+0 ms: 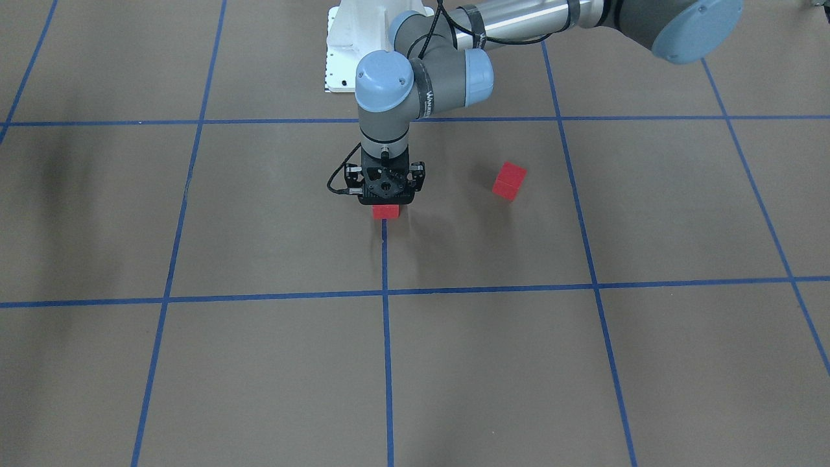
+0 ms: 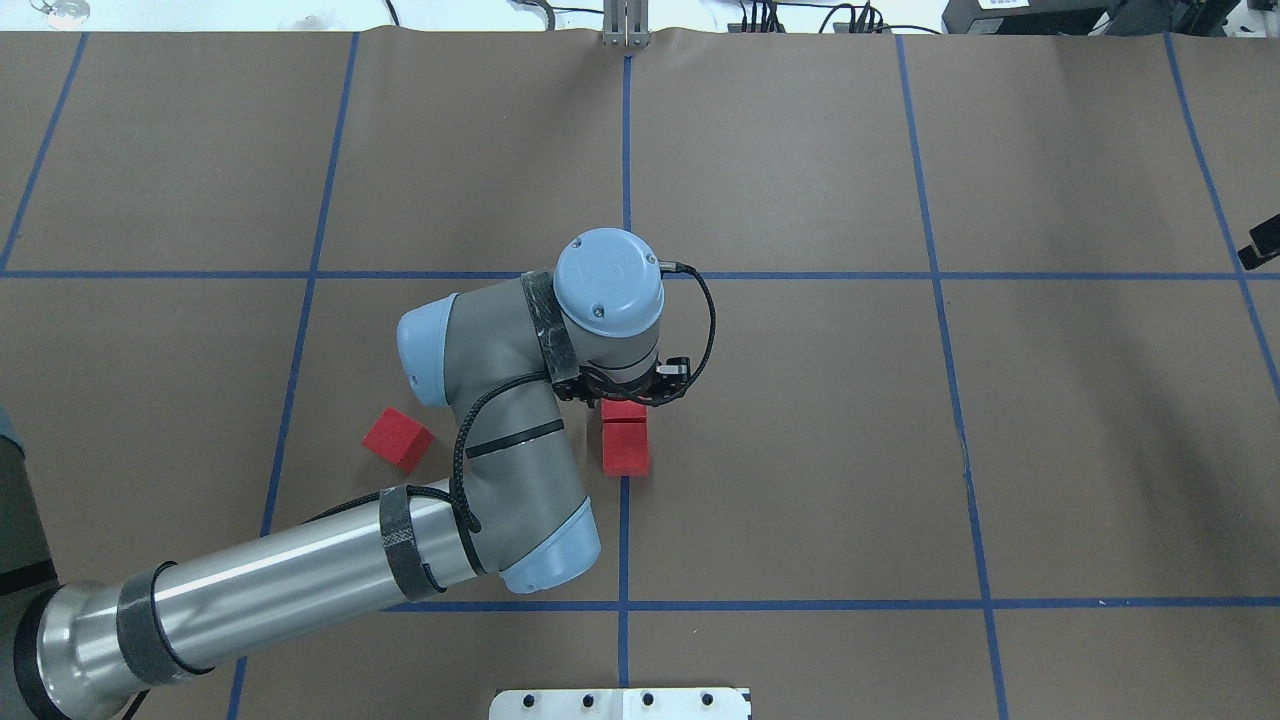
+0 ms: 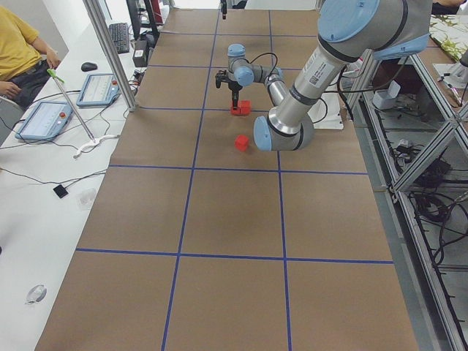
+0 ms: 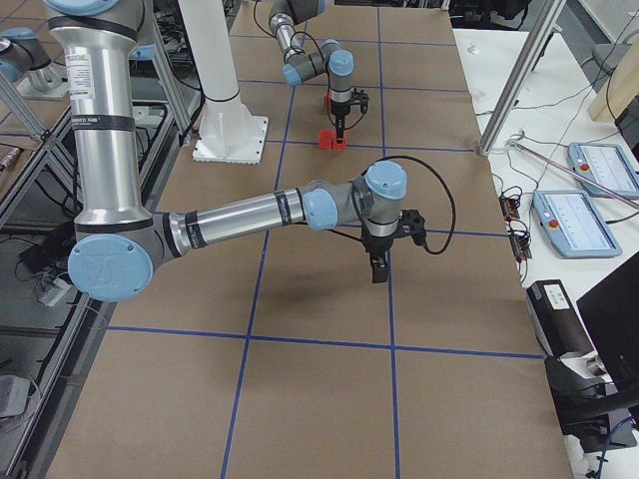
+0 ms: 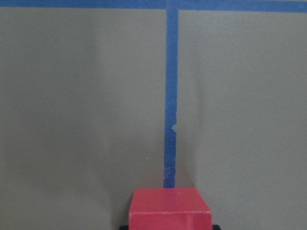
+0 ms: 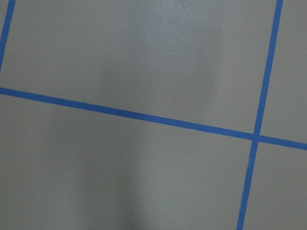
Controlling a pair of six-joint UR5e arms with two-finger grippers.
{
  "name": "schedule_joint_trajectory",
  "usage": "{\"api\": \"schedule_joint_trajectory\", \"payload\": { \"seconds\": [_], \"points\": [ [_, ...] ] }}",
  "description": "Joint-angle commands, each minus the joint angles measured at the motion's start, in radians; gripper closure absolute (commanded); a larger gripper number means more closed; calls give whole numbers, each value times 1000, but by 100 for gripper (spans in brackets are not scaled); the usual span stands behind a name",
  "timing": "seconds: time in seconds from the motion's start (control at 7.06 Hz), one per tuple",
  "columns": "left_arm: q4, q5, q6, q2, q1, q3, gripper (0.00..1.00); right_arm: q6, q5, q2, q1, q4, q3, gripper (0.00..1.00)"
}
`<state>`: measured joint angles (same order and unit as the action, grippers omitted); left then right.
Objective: Form red blocks into L shape at center
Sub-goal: 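Lower the cube against the center cube and open the left gripper, then move the left gripper over the remaining red cube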
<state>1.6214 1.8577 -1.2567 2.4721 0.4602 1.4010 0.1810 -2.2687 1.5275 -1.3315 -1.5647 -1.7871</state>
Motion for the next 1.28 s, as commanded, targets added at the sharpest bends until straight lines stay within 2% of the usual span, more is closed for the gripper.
{"api": "schedule_joint_trajectory", "payload": {
  "seconds": [0.0, 0.28, 0.43, 0.57, 0.85, 0.99, 1.13],
  "points": [
    [0, 0, 5, 1, 1, 3, 1, 0, 0, -1, 0, 0, 0, 1],
    [-3, 5, 25, 1, 32, 42, 1, 0, 0, -3, 0, 0, 2, 0],
    [-27, 5, 137, -24, 41, 96, 1, 0, 2, -4, 2, 0, 2, 0],
    [-34, 5, 251, -103, 66, 178, 1, 2, 0, -4, 0, 0, 3, 0],
    [-26, 8, 481, -365, 107, 414, 1, 2, 2, -6, 2, 0, 3, 0],
    [-25, 30, 531, -462, 118, 488, 1, 2, 0, -6, 2, 0, 6, 1],
    [-15, 79, 536, -517, 121, 510, 0, 2, 2, -6, 0, 0, 6, 1]
  ]
}}
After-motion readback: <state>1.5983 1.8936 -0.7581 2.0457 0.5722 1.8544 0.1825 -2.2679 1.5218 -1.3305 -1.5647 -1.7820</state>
